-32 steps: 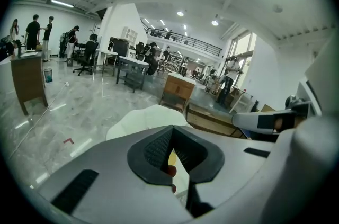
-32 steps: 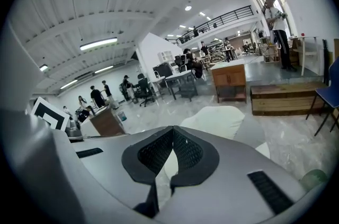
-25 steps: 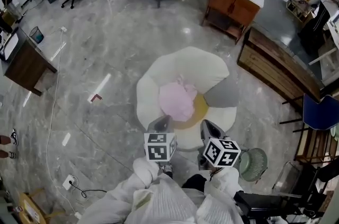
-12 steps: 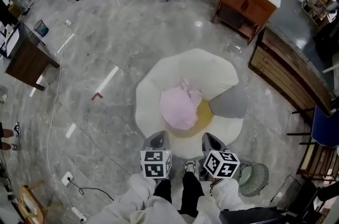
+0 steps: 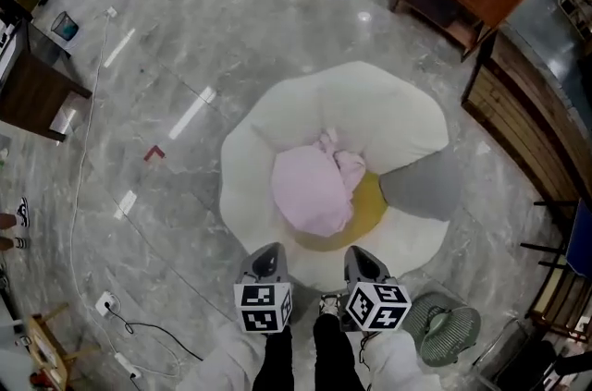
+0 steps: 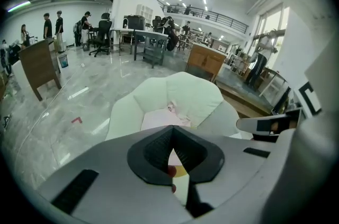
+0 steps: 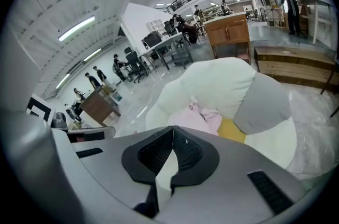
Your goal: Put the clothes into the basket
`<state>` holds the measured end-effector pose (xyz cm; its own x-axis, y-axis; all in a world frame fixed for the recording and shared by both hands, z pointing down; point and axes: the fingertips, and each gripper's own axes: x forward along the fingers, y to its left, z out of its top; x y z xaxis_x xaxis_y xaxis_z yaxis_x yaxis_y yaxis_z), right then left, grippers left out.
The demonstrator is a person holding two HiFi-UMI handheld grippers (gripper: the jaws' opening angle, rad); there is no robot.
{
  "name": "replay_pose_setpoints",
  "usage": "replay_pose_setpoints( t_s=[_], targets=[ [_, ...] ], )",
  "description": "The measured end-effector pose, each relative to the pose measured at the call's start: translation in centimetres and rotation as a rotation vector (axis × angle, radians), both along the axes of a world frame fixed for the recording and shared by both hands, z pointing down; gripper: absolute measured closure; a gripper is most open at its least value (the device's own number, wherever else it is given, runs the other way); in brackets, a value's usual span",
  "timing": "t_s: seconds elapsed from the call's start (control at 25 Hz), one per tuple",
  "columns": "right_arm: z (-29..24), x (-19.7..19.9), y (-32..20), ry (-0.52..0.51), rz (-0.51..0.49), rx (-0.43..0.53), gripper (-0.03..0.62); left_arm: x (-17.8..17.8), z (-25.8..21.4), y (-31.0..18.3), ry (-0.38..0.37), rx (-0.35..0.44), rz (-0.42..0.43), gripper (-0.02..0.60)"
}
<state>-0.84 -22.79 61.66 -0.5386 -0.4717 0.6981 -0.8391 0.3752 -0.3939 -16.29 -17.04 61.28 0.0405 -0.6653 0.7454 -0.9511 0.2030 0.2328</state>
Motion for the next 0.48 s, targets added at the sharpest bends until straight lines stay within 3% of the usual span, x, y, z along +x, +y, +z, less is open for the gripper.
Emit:
replay_pose_setpoints(
  t_s=[0.28,0.48],
  targets=[
    [7.9,-1.6,-2.6,0.019,-0.041,-0.020,0.571,-0.7,9.8,-2.1,0.020,-0.034,-0.080,0.580],
    [12.7,-1.0,-3.6,0.063,-0.091,-0.024,0.571,-0.3,15.3,-3.0,-0.029,-0.055,-0.039,0.580]
  ],
)
